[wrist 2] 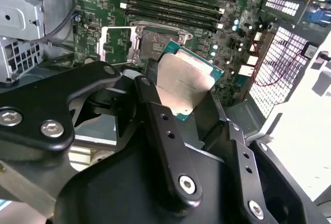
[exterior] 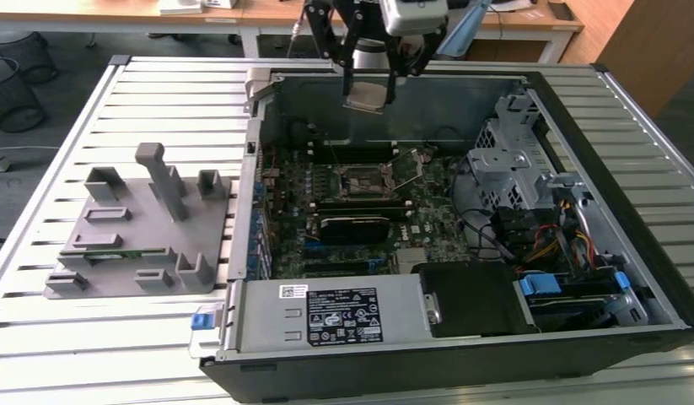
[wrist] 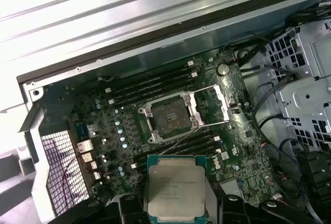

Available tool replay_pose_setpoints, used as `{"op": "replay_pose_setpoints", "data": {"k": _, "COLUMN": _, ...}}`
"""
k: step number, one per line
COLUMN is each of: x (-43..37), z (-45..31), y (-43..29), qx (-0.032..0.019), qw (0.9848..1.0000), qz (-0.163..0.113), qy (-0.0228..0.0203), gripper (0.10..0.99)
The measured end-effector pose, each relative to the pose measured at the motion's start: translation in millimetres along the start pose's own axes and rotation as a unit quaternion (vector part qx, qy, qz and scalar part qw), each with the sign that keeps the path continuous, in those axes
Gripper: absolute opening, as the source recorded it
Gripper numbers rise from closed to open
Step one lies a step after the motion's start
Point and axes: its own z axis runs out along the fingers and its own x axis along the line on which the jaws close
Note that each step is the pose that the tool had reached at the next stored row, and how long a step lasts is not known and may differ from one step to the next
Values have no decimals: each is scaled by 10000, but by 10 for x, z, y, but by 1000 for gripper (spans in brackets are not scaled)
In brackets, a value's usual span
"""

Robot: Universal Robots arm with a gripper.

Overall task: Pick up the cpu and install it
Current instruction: 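Place the cpu into insertion slot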

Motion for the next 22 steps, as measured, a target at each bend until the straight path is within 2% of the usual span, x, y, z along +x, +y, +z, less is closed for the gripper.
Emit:
{"op": "replay_pose_setpoints", "data": {"k": 5, "x": 0, "z": 2, "y": 0, "qx": 3, "qw": 9996, "qz": 281, "qy": -10, "gripper": 525}}
{"op": "replay_pose_setpoints", "data": {"k": 11, "x": 0, "z": 4, "y": 0, "qx": 6, "qw": 9983, "qz": 579, "qy": -21, "gripper": 525}}
{"op": "replay_pose_setpoints", "data": {"k": 22, "x": 0, "z": 7, "y": 0, "qx": 11, "qw": 9943, "qz": 1066, "qy": -39, "gripper": 525}}
